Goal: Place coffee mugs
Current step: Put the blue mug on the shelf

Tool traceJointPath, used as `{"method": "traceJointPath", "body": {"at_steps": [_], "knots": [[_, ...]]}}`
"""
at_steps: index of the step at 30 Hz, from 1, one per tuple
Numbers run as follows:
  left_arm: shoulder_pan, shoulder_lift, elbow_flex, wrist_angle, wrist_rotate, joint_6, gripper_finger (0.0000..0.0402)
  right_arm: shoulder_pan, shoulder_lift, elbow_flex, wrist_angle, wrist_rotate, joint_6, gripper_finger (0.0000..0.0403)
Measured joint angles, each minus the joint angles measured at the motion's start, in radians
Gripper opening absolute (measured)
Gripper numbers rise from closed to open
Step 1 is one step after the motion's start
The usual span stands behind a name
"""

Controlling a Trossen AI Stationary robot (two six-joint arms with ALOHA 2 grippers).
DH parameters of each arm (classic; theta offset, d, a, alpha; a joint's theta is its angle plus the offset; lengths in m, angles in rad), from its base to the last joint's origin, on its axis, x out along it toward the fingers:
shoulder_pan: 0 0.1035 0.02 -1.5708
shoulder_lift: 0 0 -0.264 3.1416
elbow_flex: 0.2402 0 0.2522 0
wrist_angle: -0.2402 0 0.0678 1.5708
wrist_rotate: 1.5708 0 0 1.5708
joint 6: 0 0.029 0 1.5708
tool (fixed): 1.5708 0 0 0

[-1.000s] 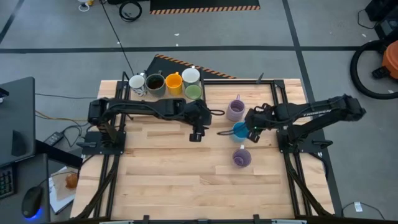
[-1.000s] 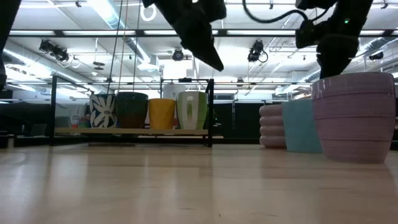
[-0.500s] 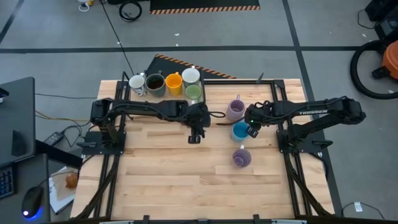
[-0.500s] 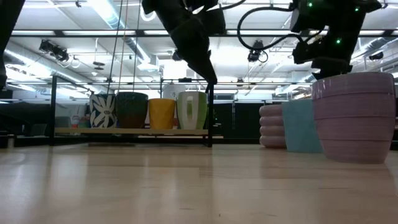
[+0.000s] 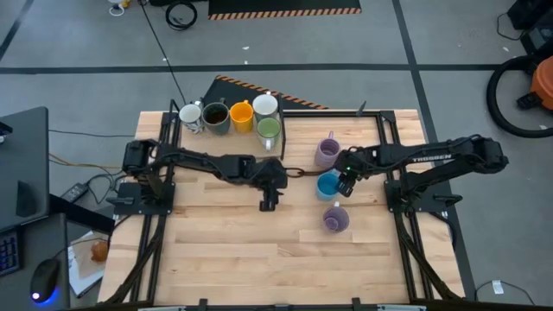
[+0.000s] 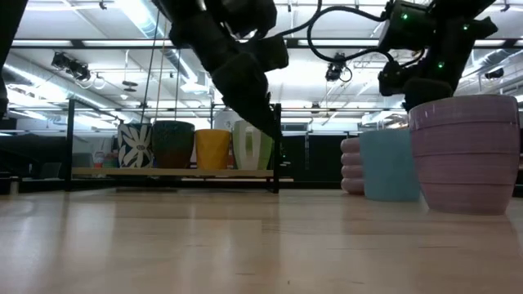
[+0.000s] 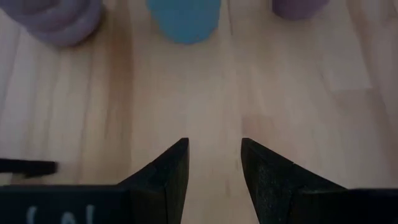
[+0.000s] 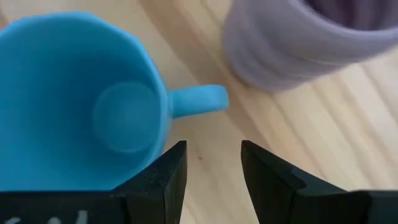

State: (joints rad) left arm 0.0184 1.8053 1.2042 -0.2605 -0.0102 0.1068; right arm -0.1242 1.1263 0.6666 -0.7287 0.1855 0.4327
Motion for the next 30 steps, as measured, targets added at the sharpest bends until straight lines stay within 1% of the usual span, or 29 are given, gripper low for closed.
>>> {"method": "traceJointPath", "body": {"at_steps": [7,10,17,23,27,30], "knots": [[-0.025,0.000,-0.089,0.134,-0.004,-0.060,0.0153,0.000,0.045,-0.024,0.106,-0.069,-0.016,0.0158],[-0.034,-0.001,-0.090,0.140,-0.014,-0.093,0.0153,0.004,0.086,-0.024,0.173,-0.110,-0.032,0.0158],[-0.057,-0.001,-0.090,0.131,-0.042,-0.103,0.0153,0.004,0.181,-0.024,0.331,-0.216,-0.043,0.0158],[-0.057,-0.001,-0.090,0.114,-0.054,-0.103,0.0153,0.004,0.212,-0.024,0.454,-0.303,-0.050,0.0158],[-0.057,-0.001,-0.090,0.090,-0.072,-0.104,0.0153,0.005,0.214,-0.024,0.488,-0.334,-0.052,0.0158],[-0.059,-0.001,-0.090,0.075,-0.071,-0.118,0.0153,0.006,0.192,-0.013,0.440,-0.346,-0.055,0.0158]]}}
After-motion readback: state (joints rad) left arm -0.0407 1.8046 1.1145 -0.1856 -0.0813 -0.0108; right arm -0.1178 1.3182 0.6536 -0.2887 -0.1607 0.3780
